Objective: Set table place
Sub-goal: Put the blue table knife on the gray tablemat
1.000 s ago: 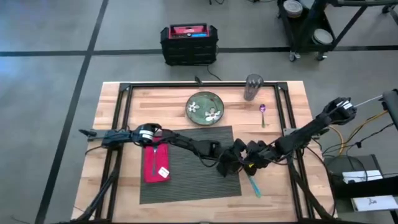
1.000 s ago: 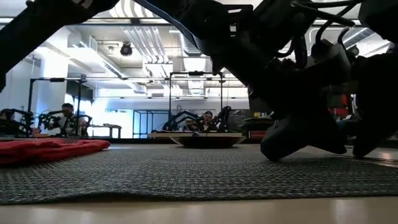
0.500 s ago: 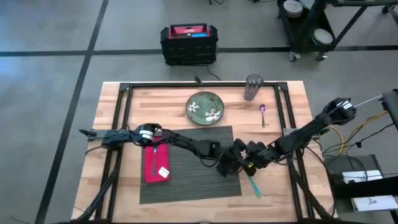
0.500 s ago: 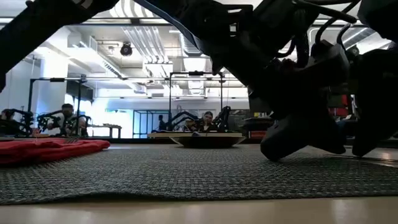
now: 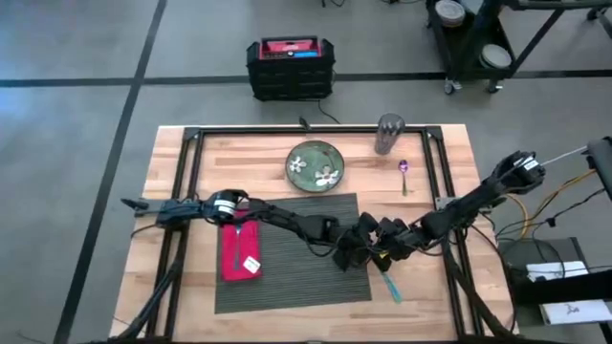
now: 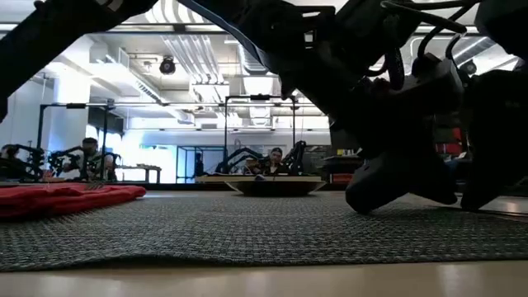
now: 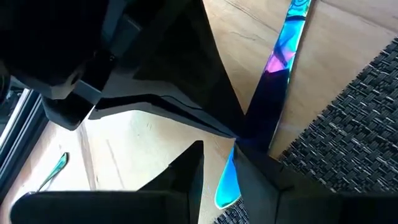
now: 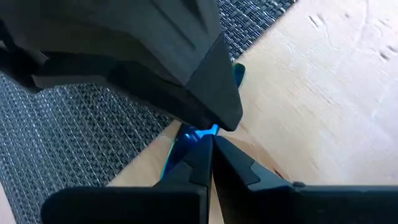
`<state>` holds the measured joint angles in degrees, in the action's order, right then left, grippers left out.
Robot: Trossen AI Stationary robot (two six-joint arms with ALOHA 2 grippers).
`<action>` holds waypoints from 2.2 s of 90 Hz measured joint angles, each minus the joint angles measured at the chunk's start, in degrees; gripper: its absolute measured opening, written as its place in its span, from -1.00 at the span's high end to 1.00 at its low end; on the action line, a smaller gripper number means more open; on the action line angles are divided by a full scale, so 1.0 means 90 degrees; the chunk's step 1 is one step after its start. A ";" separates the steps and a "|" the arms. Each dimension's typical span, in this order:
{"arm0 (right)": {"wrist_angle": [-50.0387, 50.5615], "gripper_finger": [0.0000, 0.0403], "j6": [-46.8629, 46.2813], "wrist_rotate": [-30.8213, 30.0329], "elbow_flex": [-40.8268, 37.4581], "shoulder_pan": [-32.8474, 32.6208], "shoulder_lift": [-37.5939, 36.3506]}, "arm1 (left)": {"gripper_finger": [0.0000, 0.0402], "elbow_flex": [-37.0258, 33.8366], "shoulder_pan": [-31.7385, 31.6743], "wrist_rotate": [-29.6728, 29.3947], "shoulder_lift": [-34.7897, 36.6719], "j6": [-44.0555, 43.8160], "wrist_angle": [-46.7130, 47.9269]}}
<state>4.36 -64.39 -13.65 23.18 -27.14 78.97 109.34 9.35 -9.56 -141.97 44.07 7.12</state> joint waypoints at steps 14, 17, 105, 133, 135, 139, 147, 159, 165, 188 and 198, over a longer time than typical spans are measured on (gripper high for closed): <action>0.0090 1.00 0.0072 0.0022 0.0005 0.0002 0.0009 | 0.62 -0.0013 0.0089 -0.0249 0.0139 0.0056 0.0340; 0.0092 1.00 0.0076 0.0022 0.0005 0.0002 0.0009 | 0.62 -0.0015 0.0117 -0.0230 0.0182 0.0076 0.0453; -0.0225 1.00 0.0148 0.0029 -0.0024 -0.0010 0.0013 | 0.62 -0.0012 0.0068 0.0123 -0.0220 0.0970 0.0474; -0.0449 1.00 0.0116 -0.0012 -0.0050 -0.0010 0.0053 | 0.62 -0.0022 0.0039 0.0121 -0.0301 0.1049 0.0387; -0.0480 1.00 0.0114 -0.0024 -0.0058 -0.0010 0.0055 | 0.62 -0.0022 0.0039 0.0121 -0.0303 0.1050 0.0382; -0.0542 1.00 0.0116 -0.0037 -0.0074 -0.0010 0.0055 | 0.62 -0.0022 0.0036 0.0121 -0.0303 0.1052 0.0378; -0.0701 1.00 0.0108 -0.0079 -0.0117 -0.0010 0.0062 | 0.62 -0.0022 0.0034 0.0116 -0.0303 0.1047 0.0376; -0.1009 1.00 0.0114 -0.0136 -0.0220 -0.0010 0.0067 | 0.62 -0.0022 0.0031 0.0118 -0.0303 0.1039 0.0366; -0.1302 1.00 0.0128 -0.0164 -0.0308 -0.0010 0.0067 | 0.62 -0.0022 0.0031 0.0118 -0.0303 0.1020 0.0357; -0.1945 1.00 0.0102 -0.0294 -0.0600 0.0002 0.0055 | 0.62 -0.0010 0.0024 0.0166 -0.0308 0.0855 0.0235; -0.1874 1.00 0.0224 -0.0265 -0.0619 0.0002 -0.0071 | 0.62 -0.0004 0.0027 0.0164 -0.0308 0.0851 0.0235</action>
<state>-12.50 -62.38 -16.03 17.61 -27.11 78.33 109.30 9.59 -8.08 -144.75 51.73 9.24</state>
